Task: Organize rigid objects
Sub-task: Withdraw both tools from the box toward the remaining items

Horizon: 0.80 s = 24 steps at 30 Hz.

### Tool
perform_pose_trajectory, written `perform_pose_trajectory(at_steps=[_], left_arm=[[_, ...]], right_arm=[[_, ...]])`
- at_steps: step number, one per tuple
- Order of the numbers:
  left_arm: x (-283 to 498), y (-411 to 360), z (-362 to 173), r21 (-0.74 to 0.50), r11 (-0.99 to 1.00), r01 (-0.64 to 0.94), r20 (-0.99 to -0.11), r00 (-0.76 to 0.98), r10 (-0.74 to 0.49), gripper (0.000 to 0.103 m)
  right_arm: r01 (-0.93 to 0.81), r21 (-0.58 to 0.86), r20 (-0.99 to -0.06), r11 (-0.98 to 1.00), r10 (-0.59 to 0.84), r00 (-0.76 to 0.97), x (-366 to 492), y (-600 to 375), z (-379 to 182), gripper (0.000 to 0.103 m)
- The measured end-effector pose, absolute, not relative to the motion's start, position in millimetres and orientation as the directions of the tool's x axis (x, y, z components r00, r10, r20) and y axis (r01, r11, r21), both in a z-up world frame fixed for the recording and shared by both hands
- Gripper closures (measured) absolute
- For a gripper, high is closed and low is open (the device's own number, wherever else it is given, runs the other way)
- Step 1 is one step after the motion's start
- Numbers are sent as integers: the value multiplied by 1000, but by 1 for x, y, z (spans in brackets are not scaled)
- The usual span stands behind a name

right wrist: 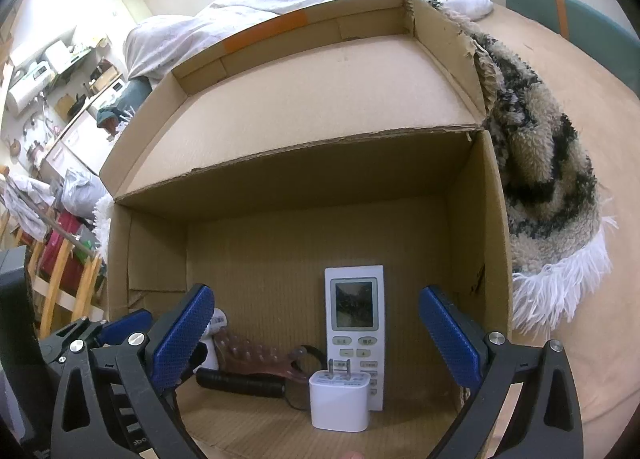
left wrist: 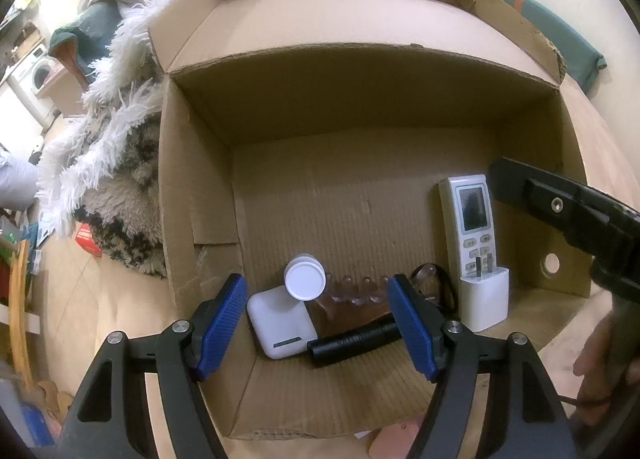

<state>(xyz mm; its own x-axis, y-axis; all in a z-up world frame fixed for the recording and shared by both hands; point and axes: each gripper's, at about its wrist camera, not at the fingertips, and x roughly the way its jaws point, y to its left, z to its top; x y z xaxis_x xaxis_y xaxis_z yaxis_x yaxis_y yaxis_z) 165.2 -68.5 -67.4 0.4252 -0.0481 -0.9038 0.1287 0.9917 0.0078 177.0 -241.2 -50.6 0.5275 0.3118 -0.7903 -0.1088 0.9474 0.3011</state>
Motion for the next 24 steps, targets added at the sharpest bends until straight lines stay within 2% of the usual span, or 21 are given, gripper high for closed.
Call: perform_pose_trajectory(at_steps=[10, 24], left_arm=[[159, -66, -59, 7, 992, 124, -896, 442, -49, 33], [140, -52, -18, 6, 996, 92, -858, 512, -42, 33]], right_arm=[[-104, 304, -786, 947, 311, 534, 175, -242, -47, 0], [-88, 309, -762, 947, 302, 572, 147, -255, -23, 0]])
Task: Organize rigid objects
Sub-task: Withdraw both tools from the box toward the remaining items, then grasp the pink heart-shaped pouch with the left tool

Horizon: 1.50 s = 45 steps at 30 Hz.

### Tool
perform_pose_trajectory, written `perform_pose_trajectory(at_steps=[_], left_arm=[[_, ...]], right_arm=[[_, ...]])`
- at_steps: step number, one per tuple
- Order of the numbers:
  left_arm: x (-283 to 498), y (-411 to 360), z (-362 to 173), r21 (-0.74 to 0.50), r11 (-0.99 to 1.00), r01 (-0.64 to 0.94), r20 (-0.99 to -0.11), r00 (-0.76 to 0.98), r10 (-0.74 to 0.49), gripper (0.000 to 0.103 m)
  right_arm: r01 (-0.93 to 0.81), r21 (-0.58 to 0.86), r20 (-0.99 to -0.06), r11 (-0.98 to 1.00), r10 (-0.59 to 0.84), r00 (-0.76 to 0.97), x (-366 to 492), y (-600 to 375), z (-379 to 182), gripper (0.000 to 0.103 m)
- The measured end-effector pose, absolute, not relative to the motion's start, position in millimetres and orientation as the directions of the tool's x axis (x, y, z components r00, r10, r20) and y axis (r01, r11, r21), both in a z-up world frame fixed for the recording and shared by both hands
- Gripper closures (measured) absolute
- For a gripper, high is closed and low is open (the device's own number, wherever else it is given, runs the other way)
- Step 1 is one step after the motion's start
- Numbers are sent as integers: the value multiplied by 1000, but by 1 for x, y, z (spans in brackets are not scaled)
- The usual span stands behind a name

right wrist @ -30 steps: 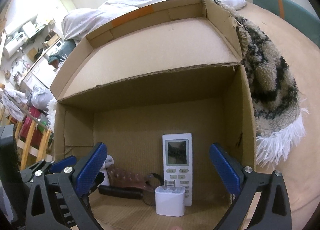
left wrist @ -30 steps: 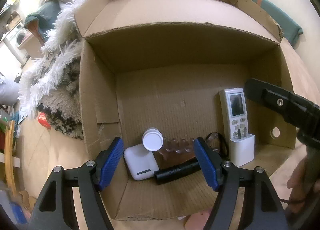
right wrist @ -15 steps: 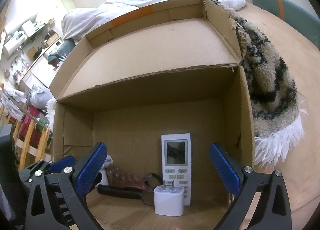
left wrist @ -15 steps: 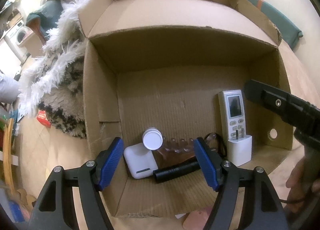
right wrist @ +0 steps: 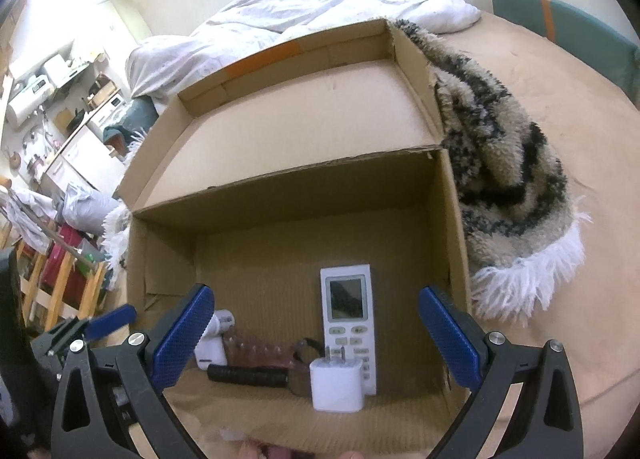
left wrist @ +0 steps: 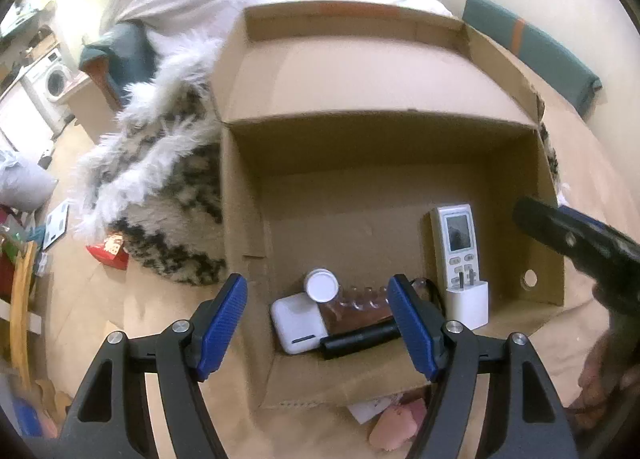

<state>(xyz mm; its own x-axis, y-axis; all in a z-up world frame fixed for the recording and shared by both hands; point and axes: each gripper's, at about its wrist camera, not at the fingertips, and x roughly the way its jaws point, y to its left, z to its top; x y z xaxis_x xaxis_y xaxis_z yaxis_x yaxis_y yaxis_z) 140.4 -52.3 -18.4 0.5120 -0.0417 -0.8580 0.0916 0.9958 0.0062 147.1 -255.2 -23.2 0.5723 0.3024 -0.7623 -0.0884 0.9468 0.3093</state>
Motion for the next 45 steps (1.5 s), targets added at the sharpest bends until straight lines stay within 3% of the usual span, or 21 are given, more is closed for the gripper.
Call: perform_pose_trajectory(at_steps=[25, 31, 38, 45], left_arm=[[59, -5, -38, -63, 998, -28, -909, 415, -46, 33], [62, -10, -64, -120, 993, -6, -938, 328, -112, 34], [63, -28, -95, -168, 986, 19, -959, 229, -167, 35], [56, -77, -108, -226, 962, 154, -956, 155, -249, 35]], right_arm=[[-59, 305, -826, 950, 295, 480, 49, -259, -41, 0], [61, 261, -909, 963, 224, 351, 47, -269, -78, 0], [94, 306, -911, 947, 263, 319, 50, -270, -89, 0], [102, 313, -911, 944, 268, 313, 56, -271, -91, 0]])
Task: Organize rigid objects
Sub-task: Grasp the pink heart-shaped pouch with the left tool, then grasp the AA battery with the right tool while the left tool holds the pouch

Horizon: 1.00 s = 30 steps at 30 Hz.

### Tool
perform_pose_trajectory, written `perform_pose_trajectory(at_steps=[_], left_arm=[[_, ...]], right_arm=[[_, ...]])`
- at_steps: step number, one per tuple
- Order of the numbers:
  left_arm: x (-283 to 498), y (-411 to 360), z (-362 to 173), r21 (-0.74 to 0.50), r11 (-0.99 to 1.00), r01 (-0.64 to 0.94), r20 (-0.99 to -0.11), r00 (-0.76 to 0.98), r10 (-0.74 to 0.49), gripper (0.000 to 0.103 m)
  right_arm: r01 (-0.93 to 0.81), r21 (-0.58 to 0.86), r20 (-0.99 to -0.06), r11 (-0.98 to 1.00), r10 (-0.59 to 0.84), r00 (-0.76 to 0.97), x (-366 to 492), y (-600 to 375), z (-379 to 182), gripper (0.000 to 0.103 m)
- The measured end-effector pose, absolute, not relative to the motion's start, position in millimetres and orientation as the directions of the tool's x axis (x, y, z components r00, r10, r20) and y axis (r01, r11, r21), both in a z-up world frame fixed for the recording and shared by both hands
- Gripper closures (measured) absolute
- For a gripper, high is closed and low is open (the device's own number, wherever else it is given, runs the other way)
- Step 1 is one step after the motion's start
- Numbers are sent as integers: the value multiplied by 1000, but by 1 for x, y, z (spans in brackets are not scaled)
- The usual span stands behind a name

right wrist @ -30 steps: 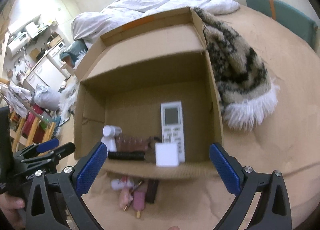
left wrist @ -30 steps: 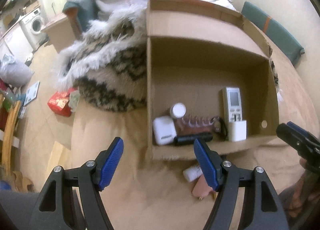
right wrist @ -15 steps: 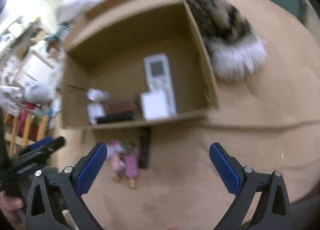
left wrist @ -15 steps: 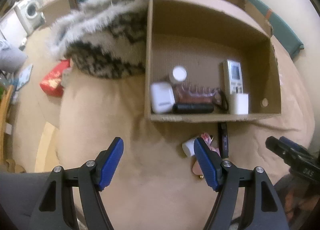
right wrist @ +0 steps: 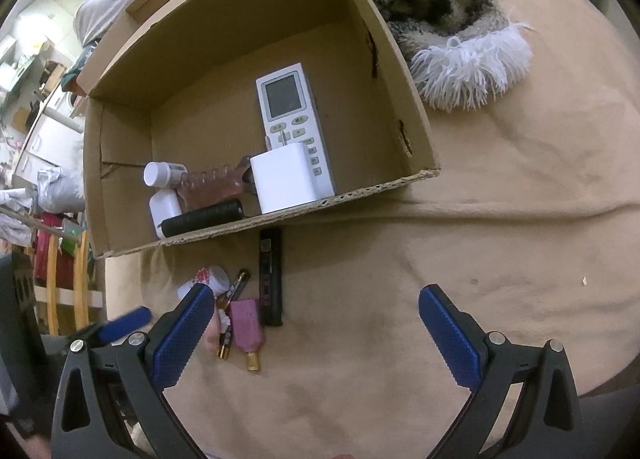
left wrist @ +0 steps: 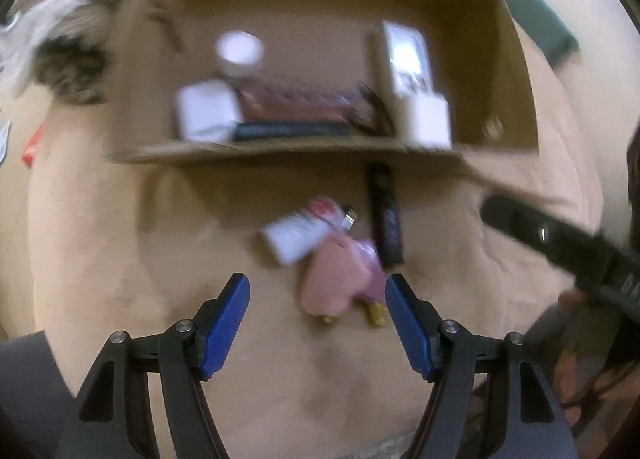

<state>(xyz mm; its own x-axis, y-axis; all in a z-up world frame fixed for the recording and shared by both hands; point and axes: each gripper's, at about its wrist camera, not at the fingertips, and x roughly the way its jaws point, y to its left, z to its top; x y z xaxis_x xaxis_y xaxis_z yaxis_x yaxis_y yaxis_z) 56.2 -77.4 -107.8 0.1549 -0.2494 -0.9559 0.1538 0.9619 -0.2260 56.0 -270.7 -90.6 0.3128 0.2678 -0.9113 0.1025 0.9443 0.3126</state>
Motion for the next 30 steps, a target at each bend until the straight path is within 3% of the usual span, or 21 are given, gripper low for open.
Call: perform_pose_trajectory(at_steps=[6, 8, 15, 20, 22, 24, 29, 30], left_arm=[[64, -101, -131, -207, 960, 189, -966, 114, -231, 62], [64, -97, -134, -225, 959, 170, -962, 115, -246, 78], [57, -76, -111, -214, 965, 152, -962, 141, -235, 78], [45, -42, -78, -167, 981, 102, -965, 188, -183, 78], [42, -30, -69, -137, 986, 90, -963, 221, -154, 78], [41, -19, -65, -123, 990, 68, -963, 232, -135, 78], [48, -5, -79, -142, 990, -15, -967, 214, -136, 78], [47, 4, -77, -155, 987, -31, -968, 207, -145, 78]], right_arm=[[110, 318, -912, 942, 272, 306, 57, -274, -92, 0], [111, 315, -914, 943, 270, 302, 57, -275, -93, 0], [113, 350, -908, 930, 308, 282, 63, -273, -98, 0], [114, 529, -840, 841, 501, 206, 63, -269, -113, 2], [106, 619, -783, 778, 602, 156, 62, -262, -120, 37], [93, 650, -760, 754, 642, 101, 61, -250, -126, 53], [55, 609, -791, 791, 611, -25, 56, -212, -141, 54], [55, 605, -793, 794, 607, -45, 54, -205, -145, 59]])
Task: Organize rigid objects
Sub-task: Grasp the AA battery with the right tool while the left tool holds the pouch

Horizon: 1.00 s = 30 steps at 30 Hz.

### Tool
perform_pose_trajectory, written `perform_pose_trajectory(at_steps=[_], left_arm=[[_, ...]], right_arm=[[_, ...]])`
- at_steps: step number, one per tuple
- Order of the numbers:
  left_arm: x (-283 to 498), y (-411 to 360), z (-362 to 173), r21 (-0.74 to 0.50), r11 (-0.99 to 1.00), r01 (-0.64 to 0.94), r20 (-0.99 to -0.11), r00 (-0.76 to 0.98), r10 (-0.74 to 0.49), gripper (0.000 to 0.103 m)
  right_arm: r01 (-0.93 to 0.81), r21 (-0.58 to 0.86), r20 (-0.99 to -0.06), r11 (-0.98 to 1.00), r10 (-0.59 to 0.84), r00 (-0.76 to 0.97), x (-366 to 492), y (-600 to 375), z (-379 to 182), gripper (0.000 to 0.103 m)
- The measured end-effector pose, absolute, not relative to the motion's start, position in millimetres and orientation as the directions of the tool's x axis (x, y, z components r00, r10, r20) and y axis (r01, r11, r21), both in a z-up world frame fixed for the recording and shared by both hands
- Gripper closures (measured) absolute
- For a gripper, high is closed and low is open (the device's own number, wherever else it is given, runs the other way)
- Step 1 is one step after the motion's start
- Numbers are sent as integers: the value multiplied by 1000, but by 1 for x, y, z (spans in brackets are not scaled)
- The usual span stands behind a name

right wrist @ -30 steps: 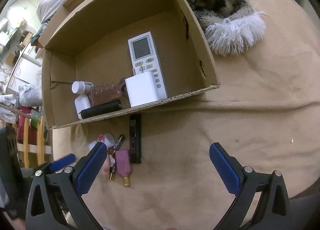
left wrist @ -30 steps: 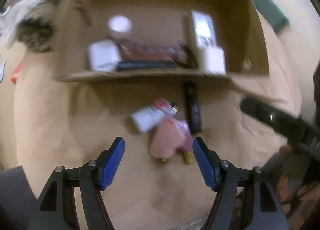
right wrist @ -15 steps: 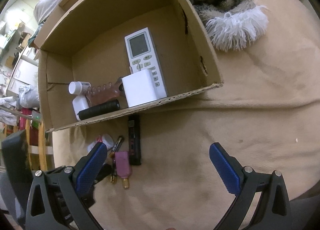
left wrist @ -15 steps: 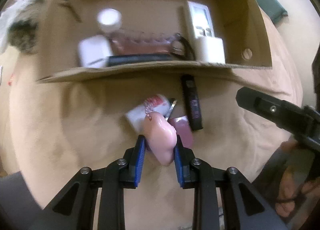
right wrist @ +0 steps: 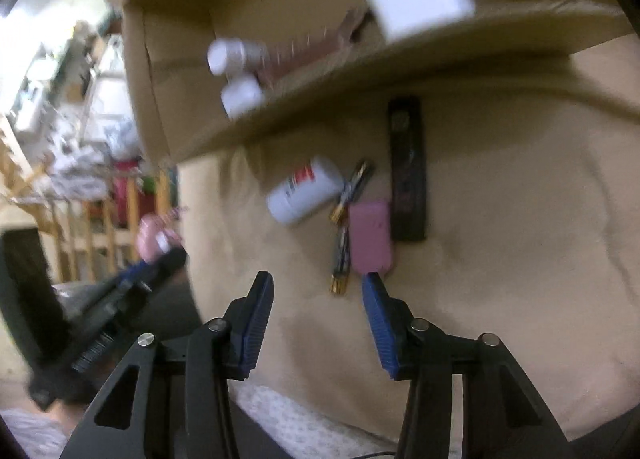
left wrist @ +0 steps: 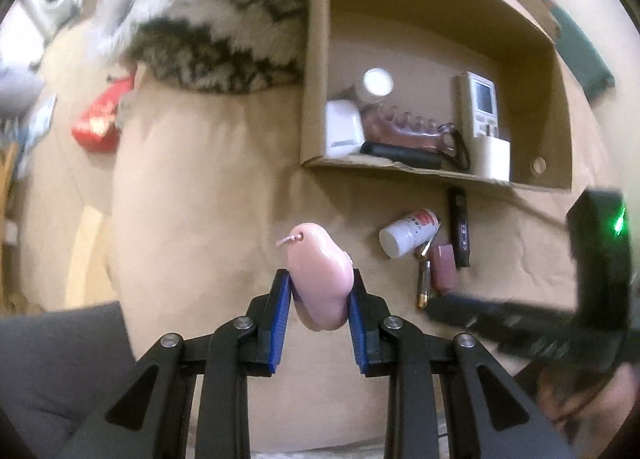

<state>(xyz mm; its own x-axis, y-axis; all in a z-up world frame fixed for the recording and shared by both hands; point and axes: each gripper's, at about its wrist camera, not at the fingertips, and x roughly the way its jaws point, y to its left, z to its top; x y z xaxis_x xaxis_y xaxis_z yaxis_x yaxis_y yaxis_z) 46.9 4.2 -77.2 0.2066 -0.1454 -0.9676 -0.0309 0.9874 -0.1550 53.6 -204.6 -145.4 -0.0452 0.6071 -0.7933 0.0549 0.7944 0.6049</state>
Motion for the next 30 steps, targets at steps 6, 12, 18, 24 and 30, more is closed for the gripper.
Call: perform_pose_trajectory(at_steps=[6, 12, 18, 24, 30], left_arm=[[47, 8, -83, -178, 982, -61, -967, 196, -163, 78], [46, 8, -86, -197, 978, -71, -967, 179, -182, 78], [47, 7, -86, -202, 977, -72, -966, 177, -187, 78], [46, 6, -89, -186, 980, -68, -971, 168, -172, 78], [46, 7, -90, -165, 983, -80, -973, 175, -149, 78]], right_arm=[[94, 503, -862, 859, 507, -21, 53, -185, -154, 66], [43, 405, -914, 913, 405, 11, 55, -169, -157, 75], [-49, 347, -937, 937, 348, 20, 51, -163, -153, 93], [-52, 385, -921, 921, 387, 37, 39, -159, -150, 93], [-61, 449, -889, 892, 452, 67, 26, -164, -130, 93]])
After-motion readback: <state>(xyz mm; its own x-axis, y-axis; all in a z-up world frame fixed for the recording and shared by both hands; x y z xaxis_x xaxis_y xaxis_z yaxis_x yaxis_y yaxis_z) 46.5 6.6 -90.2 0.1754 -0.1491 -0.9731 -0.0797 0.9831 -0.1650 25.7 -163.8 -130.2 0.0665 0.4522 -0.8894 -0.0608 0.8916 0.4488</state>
